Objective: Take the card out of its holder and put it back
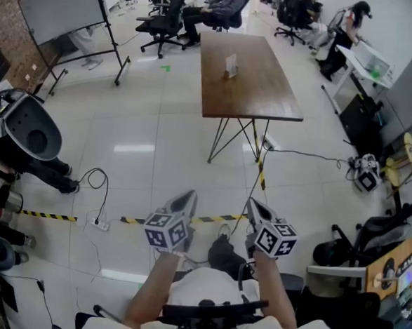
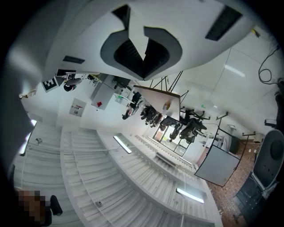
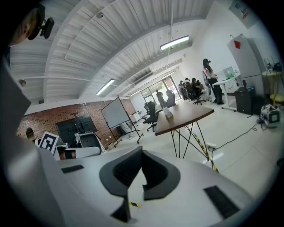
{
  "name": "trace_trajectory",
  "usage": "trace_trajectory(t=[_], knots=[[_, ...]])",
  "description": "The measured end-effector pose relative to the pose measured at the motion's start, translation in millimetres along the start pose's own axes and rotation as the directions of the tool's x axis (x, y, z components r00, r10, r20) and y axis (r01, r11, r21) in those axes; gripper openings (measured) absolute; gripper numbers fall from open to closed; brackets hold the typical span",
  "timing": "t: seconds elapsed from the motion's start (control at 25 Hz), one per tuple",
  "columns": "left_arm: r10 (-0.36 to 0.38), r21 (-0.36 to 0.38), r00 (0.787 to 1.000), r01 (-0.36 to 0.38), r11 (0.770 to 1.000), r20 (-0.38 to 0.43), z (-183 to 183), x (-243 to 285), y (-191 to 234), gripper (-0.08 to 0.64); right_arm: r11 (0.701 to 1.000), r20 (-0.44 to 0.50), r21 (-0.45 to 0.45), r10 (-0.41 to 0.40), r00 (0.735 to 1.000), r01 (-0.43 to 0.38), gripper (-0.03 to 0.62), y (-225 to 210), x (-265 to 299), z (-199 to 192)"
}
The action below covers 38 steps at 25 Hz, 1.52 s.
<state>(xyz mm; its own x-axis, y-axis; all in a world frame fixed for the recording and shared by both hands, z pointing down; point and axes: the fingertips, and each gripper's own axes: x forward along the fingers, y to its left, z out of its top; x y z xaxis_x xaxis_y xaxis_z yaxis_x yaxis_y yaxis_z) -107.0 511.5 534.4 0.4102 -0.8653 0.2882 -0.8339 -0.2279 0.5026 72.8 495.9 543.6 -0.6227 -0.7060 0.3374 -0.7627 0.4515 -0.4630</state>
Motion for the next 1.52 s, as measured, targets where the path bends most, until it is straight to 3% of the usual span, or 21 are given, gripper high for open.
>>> trace_trajectory(t=[0.48, 0.8, 1.12, 1.52], knots=[[0.014, 0.012, 1.000, -0.014, 1.000, 0.005, 38.6, 80.8, 6.3, 0.000, 0.999, -0.004, 0.000, 0.043, 0.999, -0.043, 0.000, -43.7, 64.1, 61.0], [0.038, 0.037, 0.999, -0.039, 0.999, 0.011, 68.3, 134.3, 10.7, 0.000, 0.999, 0.049, -0.011, 0.032, 0.998, -0.031, 0.002, -82.3, 102.9, 110.4], [0.079, 0.042, 0.997, -0.080, 0.996, 0.025, 87.6, 188.6, 11.8, 0.000, 0.987, 0.038, -0.016, 0.159, 0.987, -0.158, 0.000, -105.5, 138.2, 147.0], [0.102, 0.037, 0.995, -0.103, 0.994, 0.020, 99.7, 225.6, 9.8, 0.000, 0.967, 0.013, 0.068, 0.246, 0.969, -0.247, 0.002, -126.7, 161.9, 167.7]])
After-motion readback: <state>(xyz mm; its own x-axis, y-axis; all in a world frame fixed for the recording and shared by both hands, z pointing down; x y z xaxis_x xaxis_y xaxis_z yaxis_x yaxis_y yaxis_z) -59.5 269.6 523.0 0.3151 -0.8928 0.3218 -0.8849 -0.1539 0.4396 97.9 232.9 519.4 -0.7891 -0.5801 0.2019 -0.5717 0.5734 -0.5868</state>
